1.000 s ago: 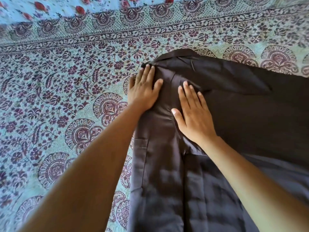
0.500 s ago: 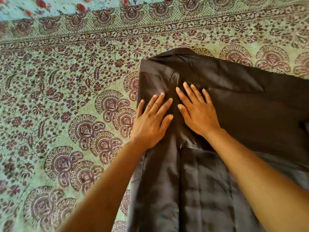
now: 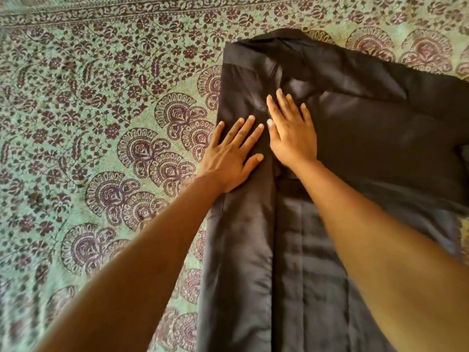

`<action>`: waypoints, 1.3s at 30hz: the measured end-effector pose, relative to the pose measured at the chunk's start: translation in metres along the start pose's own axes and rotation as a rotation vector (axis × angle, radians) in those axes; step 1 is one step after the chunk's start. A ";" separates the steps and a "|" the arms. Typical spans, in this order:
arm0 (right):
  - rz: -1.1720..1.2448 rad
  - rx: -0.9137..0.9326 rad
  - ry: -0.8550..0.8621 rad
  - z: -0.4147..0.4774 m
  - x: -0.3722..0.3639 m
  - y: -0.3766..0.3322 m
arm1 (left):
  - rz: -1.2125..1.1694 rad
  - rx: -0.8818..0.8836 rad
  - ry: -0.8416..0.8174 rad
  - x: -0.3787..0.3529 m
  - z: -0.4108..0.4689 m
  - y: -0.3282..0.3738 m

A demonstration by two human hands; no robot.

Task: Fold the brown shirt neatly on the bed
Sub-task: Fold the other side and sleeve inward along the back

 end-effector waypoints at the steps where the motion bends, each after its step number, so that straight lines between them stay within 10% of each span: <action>1: -0.028 -0.017 -0.027 0.000 0.000 -0.001 | -0.010 -0.030 -0.009 -0.005 -0.020 0.004; 8: -0.167 -0.075 -0.215 0.005 0.017 -0.012 | 0.061 -0.414 -0.221 -0.037 -0.208 0.041; 17: -0.015 0.355 -0.242 -0.085 0.036 -0.070 | 0.059 -0.354 -0.202 -0.031 -0.173 0.059; 26: -0.290 0.304 -0.402 -0.109 0.025 -0.070 | 0.020 -0.662 -0.346 -0.082 -0.345 0.121; 33: 0.025 0.355 -0.291 -0.186 0.036 -0.101 | -0.028 -0.388 -0.238 -0.062 -0.313 0.109; 39: -0.131 0.351 -0.276 -0.229 0.019 -0.091 | -0.024 -0.540 -0.291 -0.095 -0.383 0.129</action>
Point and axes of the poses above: each hand's wrist, its own z-axis towards the middle knuckle, its own x-axis out of the back of the hand, y = z × x, the point moved 2 cm from there along z, towards the middle knuckle, and after that the axes turned 12 degrees about -z, right-handed, at the moved point
